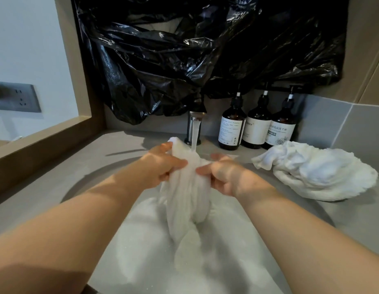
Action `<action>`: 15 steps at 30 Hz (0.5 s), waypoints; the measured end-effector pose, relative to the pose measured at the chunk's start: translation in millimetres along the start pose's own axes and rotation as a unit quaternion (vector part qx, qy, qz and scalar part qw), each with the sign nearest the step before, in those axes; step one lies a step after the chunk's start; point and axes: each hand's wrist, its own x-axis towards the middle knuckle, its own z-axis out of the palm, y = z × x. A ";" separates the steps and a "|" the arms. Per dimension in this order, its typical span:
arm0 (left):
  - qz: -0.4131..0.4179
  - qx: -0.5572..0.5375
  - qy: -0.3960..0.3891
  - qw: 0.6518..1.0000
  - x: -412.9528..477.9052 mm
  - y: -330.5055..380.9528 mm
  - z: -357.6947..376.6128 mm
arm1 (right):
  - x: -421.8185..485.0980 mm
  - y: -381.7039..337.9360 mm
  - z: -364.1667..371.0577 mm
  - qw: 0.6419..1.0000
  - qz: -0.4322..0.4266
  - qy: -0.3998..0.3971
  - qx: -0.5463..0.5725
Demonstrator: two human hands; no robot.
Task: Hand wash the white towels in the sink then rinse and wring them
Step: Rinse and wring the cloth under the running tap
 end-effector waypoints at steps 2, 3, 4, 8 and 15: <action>0.049 0.278 0.052 0.958 -5.4 -1.8 2.8 | 1.0 2.6 -2.4 0.996 -0.012 0.034 -0.080; 0.078 0.355 0.061 0.929 -4.2 -5.5 3.4 | 1.6 3.5 -1.5 0.994 -0.036 0.041 -0.098; 0.091 0.367 0.061 0.924 -2.1 -8.0 3.9 | 2.0 4.3 -0.3 0.991 -0.068 0.042 -0.103; 0.072 0.154 0.071 0.983 3.1 -6.0 5.5 | 4.6 1.5 8.5 0.984 -0.152 0.054 -0.079; -0.028 -0.117 -0.008 0.993 13.3 -11.7 4.0 | 2.2 -0.4 7.6 0.995 -0.100 -0.026 0.014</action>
